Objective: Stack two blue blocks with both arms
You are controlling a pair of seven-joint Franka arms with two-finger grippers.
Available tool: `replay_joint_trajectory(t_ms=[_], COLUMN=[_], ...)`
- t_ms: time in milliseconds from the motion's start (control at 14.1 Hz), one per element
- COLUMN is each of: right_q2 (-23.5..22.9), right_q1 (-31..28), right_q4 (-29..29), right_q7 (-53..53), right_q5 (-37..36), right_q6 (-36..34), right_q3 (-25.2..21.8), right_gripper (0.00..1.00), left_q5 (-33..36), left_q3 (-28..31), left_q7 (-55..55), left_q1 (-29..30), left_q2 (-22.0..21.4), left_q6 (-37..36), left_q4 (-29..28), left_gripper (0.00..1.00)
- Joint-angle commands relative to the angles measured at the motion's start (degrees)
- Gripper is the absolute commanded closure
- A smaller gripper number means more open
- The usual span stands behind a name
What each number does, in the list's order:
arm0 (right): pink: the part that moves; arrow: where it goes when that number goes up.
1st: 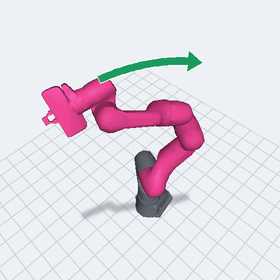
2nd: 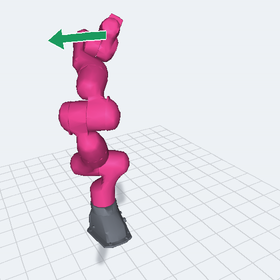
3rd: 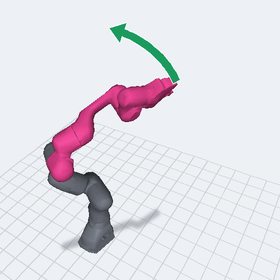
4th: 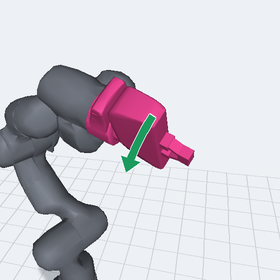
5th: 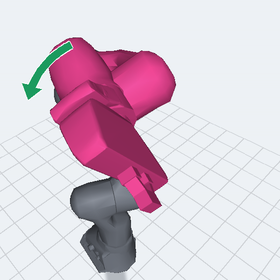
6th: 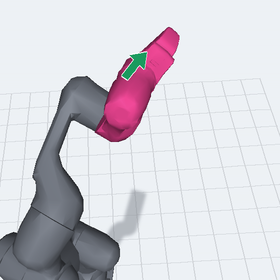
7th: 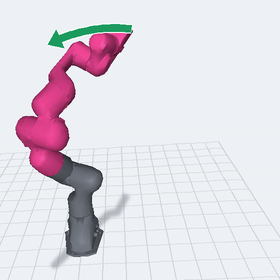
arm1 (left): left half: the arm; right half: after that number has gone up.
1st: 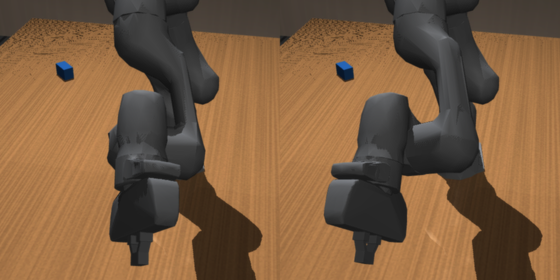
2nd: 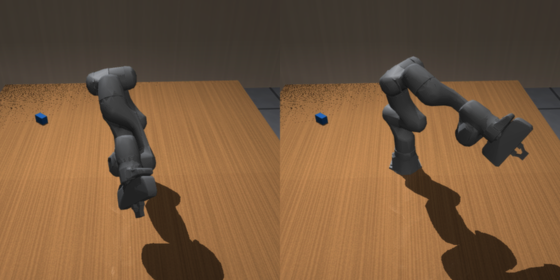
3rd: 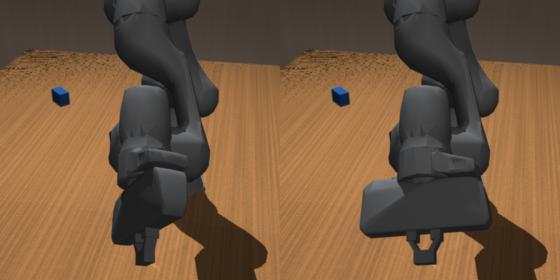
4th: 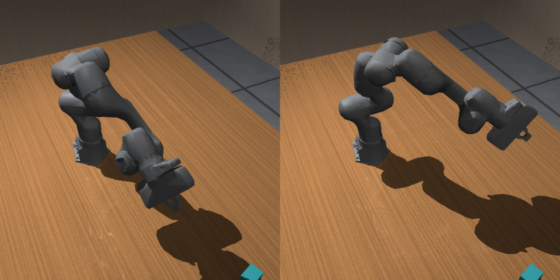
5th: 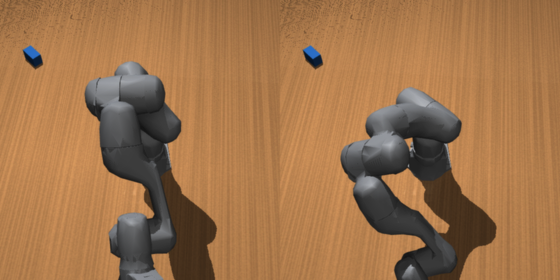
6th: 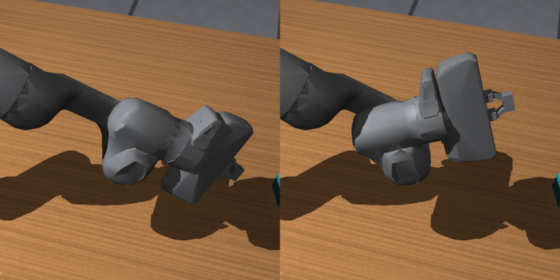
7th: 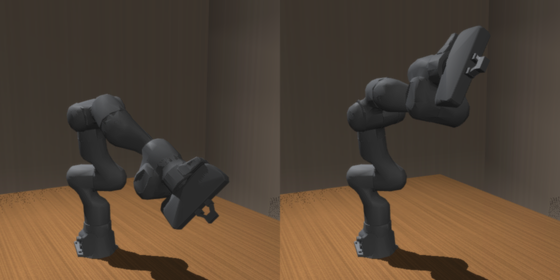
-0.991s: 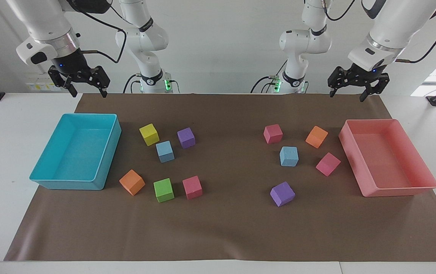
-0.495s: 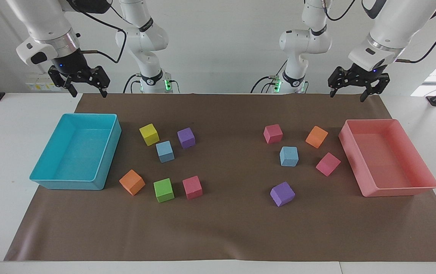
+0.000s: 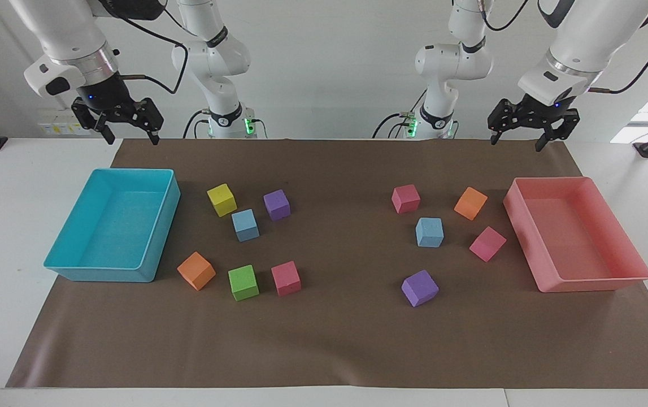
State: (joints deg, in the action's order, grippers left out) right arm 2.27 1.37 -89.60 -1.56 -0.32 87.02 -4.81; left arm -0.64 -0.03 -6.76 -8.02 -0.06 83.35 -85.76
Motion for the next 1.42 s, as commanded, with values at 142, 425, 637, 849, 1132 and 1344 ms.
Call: replay_joint_trajectory(t_ms=[142, 425, 637, 849, 1132, 1344], right_q2=[0.4, 0.4, 0.4, 0.5, 0.5, 1.9], right_q1=[-0.5, -0.6, -0.7, -0.6, 0.0, 0.4], right_q4=[-0.1, -0.1, -0.1, -0.2, -0.3, -2.6], right_q7=[0.4, 0.5, 0.5, 0.2, 0.2, 0.3], right_q5=[-0.6, -0.8, -0.7, -0.7, -0.7, -0.4], right_q6=[-0.4, -0.5, -0.5, -0.9, -0.8, -0.1], right_q3=[0.2, 0.1, -0.1, 0.0, 0.2, 0.3], right_gripper=[0.0, 0.0, 0.0, 0.0, 0.0, 0.0], left_q5=[-0.7, -0.7, -0.7, -0.7, -0.7, -0.7], left_q3=[-0.1, -0.1, -0.1, -0.1, -0.1, -0.1], left_q7=[-0.5, -0.5, -0.5, -0.5, -0.6, -0.5], left_q1=[0.4, 0.3, 0.3, 0.3, 0.2, 0.1], left_q2=[-1.2, -1.3, -1.3, -1.3, -1.3, -1.3], left_q6=[0.9, 0.9, 0.9, 0.9, 0.9, 0.9], left_q4=[-1.4, -1.6, -1.6, -1.8, -1.7, -1.9], left_gripper=[0.0, 0.0, 0.0, 0.0, 0.0, 0.0])
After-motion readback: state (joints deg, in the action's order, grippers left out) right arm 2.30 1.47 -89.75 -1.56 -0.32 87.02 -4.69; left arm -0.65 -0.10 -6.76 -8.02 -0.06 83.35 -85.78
